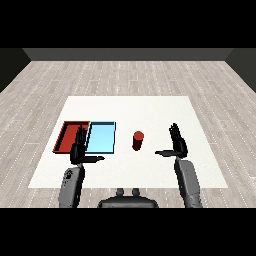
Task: Pick the red can and put it in the red box
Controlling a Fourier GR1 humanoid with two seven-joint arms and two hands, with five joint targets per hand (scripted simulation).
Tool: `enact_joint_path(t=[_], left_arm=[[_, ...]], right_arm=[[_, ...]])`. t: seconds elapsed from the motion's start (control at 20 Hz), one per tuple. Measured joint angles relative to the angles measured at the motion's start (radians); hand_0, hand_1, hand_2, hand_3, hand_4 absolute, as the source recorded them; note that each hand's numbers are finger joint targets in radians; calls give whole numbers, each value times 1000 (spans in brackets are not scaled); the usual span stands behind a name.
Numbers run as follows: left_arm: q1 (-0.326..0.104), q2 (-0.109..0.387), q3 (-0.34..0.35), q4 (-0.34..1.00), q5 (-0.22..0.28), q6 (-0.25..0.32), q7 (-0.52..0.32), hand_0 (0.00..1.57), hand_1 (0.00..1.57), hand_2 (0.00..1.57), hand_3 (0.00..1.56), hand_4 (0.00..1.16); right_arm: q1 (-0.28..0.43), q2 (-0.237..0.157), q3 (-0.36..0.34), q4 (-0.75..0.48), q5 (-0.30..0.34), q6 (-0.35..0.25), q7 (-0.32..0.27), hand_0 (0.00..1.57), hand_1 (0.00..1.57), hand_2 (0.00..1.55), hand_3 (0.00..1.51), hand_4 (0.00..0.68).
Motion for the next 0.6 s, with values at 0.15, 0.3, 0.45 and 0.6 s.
enact_joint_path(t=[0.15, 0.3, 0.45, 0.6], left_arm=[[2, 5, 7, -2, 15, -10, 1, 0, 0, 0, 0, 0], [19, 7, 6, -26, 21, -15, 1, 0, 0, 0, 0, 0], [25, 12, 17, -7, 29, -25, -27, 0, 0, 0, 0, 0], [12, 13, 20, -25, 39, -18, 2, 0, 0, 0, 0, 0]], right_arm=[[-19, 24, 15, -9, -6, -16, 42, 0, 0, 0, 0, 0], [-58, 34, 19, 31, -7, -24, 53, 0, 0, 0, 0, 0], [-75, 49, 25, 70, -17, -18, 51, 0, 0, 0, 0, 0], [-96, 69, 37, 134, -4, -27, 28, 0, 0, 0, 0, 0]])
